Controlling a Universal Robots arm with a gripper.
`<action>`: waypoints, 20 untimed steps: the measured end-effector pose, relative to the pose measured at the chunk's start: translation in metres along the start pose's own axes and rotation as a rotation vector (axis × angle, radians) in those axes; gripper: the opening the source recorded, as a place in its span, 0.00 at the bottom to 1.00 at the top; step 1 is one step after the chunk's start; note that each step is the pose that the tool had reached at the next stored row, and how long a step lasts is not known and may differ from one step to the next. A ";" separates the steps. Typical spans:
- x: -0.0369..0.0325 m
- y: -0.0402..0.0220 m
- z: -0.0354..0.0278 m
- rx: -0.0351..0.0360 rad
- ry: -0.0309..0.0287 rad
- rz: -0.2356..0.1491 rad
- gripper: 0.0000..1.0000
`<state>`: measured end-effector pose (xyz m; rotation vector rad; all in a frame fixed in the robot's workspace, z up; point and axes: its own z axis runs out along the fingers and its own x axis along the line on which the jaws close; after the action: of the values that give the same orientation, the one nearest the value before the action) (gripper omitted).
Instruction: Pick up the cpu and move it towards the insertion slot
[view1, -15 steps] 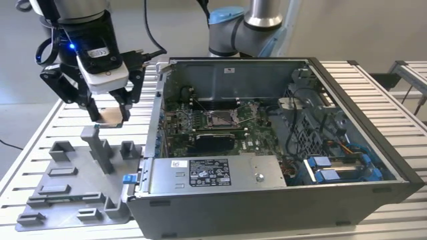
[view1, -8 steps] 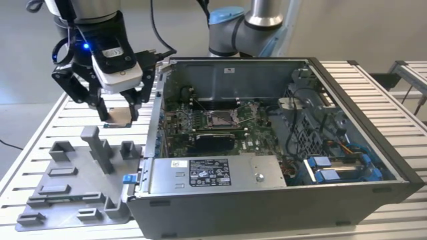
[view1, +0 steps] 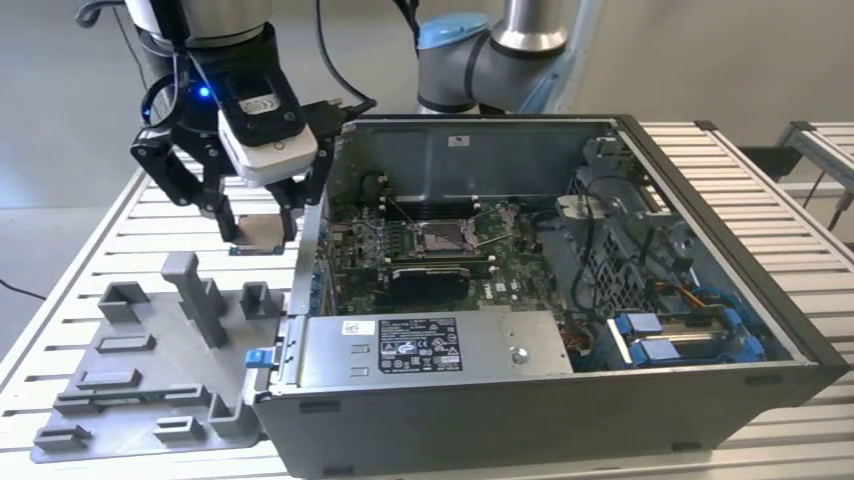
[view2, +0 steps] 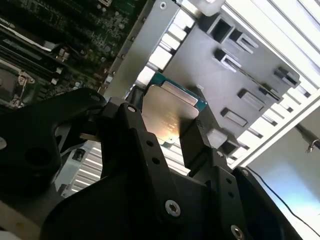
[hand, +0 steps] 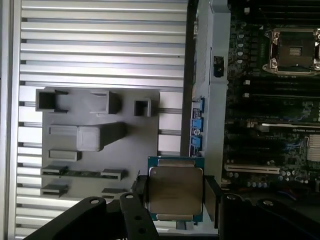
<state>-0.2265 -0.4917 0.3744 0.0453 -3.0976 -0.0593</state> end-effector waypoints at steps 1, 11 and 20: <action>-0.0024 -0.0001 -0.0001 0.0000 0.0000 0.000 0.00; -0.0287 -0.0008 -0.0013 0.0000 0.0001 0.000 0.00; -0.0619 -0.0017 -0.0028 0.0000 0.0001 0.000 0.00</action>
<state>-0.1645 -0.4917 0.3744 0.0453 -3.0974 -0.0593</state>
